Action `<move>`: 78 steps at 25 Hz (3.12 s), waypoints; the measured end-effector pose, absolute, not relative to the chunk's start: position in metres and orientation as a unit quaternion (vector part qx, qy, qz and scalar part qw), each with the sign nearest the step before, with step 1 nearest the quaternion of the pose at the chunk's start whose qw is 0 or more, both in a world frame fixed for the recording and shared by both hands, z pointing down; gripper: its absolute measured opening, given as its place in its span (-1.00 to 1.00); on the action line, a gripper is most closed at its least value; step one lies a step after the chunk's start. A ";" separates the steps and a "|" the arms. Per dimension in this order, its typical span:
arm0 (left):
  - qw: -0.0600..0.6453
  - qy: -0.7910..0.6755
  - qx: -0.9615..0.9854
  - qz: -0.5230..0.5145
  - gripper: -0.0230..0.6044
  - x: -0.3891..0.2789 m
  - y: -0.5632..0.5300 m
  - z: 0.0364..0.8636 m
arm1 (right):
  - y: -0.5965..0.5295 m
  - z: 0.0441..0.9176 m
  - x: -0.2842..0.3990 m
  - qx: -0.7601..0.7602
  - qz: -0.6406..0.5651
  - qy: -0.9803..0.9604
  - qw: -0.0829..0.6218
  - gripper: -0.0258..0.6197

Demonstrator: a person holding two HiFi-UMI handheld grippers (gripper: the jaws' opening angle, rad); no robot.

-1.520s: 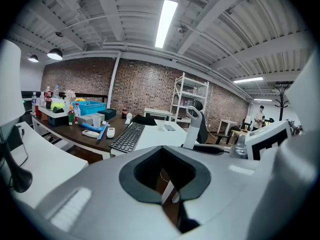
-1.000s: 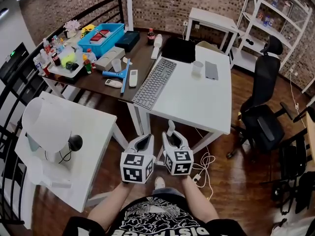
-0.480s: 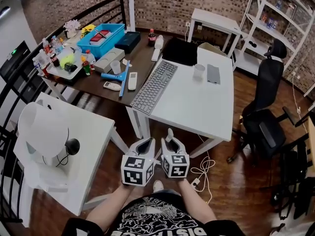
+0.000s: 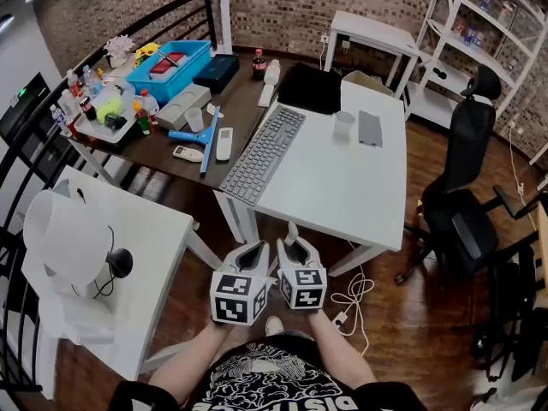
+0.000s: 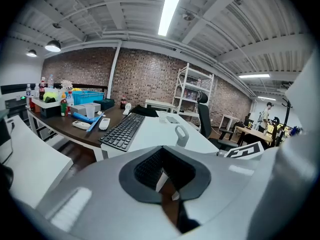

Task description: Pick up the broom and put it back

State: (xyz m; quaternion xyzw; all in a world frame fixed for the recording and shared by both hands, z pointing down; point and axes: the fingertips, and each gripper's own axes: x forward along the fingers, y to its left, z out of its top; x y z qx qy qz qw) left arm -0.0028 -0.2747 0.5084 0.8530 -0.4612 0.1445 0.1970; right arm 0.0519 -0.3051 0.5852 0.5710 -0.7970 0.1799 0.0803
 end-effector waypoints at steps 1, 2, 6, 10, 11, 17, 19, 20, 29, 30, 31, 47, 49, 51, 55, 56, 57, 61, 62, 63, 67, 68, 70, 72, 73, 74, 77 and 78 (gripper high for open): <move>0.197 -0.460 0.853 0.145 -0.91 -0.001 -0.277 0.509 | -0.308 0.585 0.054 0.571 0.180 -0.797 0.079 -0.60; 0.196 -0.460 0.854 0.146 -0.91 0.002 -0.279 0.508 | -0.311 0.586 0.057 0.571 0.180 -0.797 0.079 -0.61; 0.195 -0.460 0.853 0.147 -0.91 0.009 -0.288 0.508 | -0.322 0.588 0.066 0.571 0.183 -0.796 0.078 -0.61; 0.197 -0.465 0.851 0.147 -0.91 0.011 -0.298 0.509 | -0.337 0.587 0.070 0.568 0.180 -0.799 0.078 -0.61; 0.197 -0.466 0.850 0.147 -0.91 0.011 -0.300 0.509 | -0.341 0.587 0.071 0.567 0.179 -0.800 0.078 -0.61; 0.203 -0.473 0.844 0.150 -0.91 0.011 -0.311 0.514 | -0.362 0.589 0.079 0.567 0.175 -0.800 0.085 -0.61; 0.205 -0.475 0.843 0.151 -0.91 0.012 -0.314 0.516 | -0.368 0.589 0.081 0.567 0.171 -0.801 0.087 -0.62; 0.206 -0.475 0.842 0.151 -0.91 0.013 -0.316 0.517 | -0.372 0.590 0.083 0.567 0.170 -0.801 0.088 -0.62; 0.212 -0.479 0.837 0.159 -0.91 0.015 -0.333 0.524 | -0.402 0.597 0.094 0.566 0.170 -0.800 0.101 -0.61; 0.213 -0.479 0.836 0.159 -0.91 0.014 -0.335 0.524 | -0.404 0.597 0.093 0.565 0.168 -0.802 0.101 -0.60; 0.213 -0.480 0.836 0.160 -0.91 0.014 -0.337 0.524 | -0.405 0.596 0.092 0.563 0.165 -0.803 0.102 -0.60; 0.221 -0.475 0.836 0.163 -0.91 0.019 -0.343 0.532 | -0.405 0.607 0.087 0.543 0.178 -0.814 0.102 -0.29; 0.221 -0.475 0.836 0.163 -0.91 0.019 -0.343 0.533 | -0.405 0.609 0.089 0.545 0.179 -0.813 0.101 -0.28; 0.221 -0.474 0.836 0.164 -0.91 0.019 -0.343 0.533 | -0.404 0.609 0.091 0.546 0.180 -0.812 0.101 -0.28; 0.221 -0.472 0.837 0.165 -0.91 0.021 -0.342 0.532 | -0.401 0.610 0.095 0.549 0.184 -0.809 0.102 -0.28; 0.222 -0.472 0.837 0.165 -0.91 0.022 -0.342 0.533 | -0.400 0.611 0.096 0.550 0.184 -0.808 0.102 -0.28; 0.222 -0.471 0.838 0.165 -0.91 0.023 -0.341 0.533 | -0.400 0.611 0.097 0.551 0.184 -0.808 0.102 -0.28; 0.221 -0.469 0.839 0.163 -0.91 0.025 -0.340 0.533 | -0.395 0.613 0.101 0.554 0.185 -0.805 0.104 -0.28; 0.221 -0.469 0.839 0.163 -0.91 0.026 -0.340 0.533 | -0.394 0.613 0.102 0.555 0.185 -0.804 0.104 -0.27; 0.222 -0.469 0.839 0.163 -0.91 0.025 -0.339 0.533 | -0.393 0.613 0.102 0.556 0.185 -0.804 0.104 -0.28; 0.224 -0.468 0.839 0.163 -0.91 0.026 -0.336 0.531 | -0.383 0.608 0.105 0.560 0.186 -0.801 0.101 -0.28; 0.224 -0.467 0.840 0.163 -0.91 0.027 -0.335 0.531 | -0.380 0.605 0.106 0.561 0.185 -0.801 0.098 -0.28; 0.223 -0.465 0.841 0.162 -0.91 0.029 -0.332 0.529 | -0.372 0.600 0.107 0.564 0.185 -0.799 0.093 -0.28; 0.219 -0.461 0.845 0.162 -0.91 0.033 -0.327 0.528 | -0.361 0.594 0.107 0.567 0.182 -0.799 0.088 -0.28; 0.216 -0.458 0.847 0.161 -0.91 0.035 -0.324 0.527 | -0.355 0.589 0.108 0.569 0.179 -0.798 0.084 -0.28; 0.211 -0.455 0.850 0.161 -0.91 0.037 -0.320 0.525 | -0.349 0.584 0.109 0.573 0.176 -0.797 0.080 -0.28; 0.204 -0.447 0.856 0.160 -0.91 0.040 -0.305 0.518 | -0.329 0.566 0.111 0.583 0.163 -0.792 0.071 -0.28; 0.203 -0.444 0.858 0.160 -0.91 0.039 -0.299 0.516 | -0.322 0.561 0.110 0.586 0.160 -0.791 0.069 -0.28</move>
